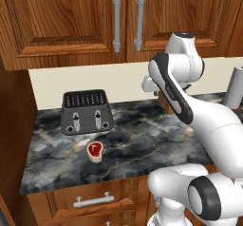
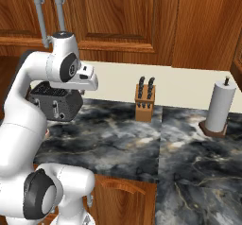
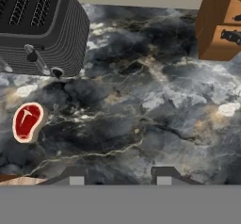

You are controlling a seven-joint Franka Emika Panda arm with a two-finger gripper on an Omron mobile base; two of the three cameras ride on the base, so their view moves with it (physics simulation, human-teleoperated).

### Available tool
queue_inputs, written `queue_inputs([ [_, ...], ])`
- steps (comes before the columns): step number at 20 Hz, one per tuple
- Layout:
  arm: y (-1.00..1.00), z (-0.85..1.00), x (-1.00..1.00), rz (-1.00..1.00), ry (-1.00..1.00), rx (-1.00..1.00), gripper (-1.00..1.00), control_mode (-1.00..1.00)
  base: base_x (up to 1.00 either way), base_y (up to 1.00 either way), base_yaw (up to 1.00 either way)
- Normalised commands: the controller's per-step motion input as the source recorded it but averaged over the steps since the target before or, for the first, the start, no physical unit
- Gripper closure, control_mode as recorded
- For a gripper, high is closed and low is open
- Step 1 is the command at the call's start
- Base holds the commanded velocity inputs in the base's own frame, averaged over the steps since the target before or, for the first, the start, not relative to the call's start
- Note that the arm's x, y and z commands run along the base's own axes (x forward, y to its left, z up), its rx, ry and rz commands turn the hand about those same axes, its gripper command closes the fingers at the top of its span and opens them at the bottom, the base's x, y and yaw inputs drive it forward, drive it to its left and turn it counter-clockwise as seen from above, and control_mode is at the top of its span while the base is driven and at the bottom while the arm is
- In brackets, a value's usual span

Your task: Retrieve the tupperware from the cabinet, then place the raw meat into the tupperware to avoid contamination.

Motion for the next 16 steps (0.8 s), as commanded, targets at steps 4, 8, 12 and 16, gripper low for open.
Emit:
queue_inputs([
  [4,0.09,0.00,-0.03,0.00,-0.01,0.00,-1.00,-1.00,0.00,0.00,0.00],
  [8,0.05,0.05,-0.09,-0.04,-0.07,-0.04,-1.00,-1.00,0.00,0.00,0.00],
  [12,-0.08,0.34,-0.12,-0.17,-0.22,0.00,-1.00,-1.00,0.00,0.00,0.00],
  [16,0.33,0.66,-0.03,-0.06,-0.23,-0.08,-1.00,-1.00,0.00,0.00,0.00],
])
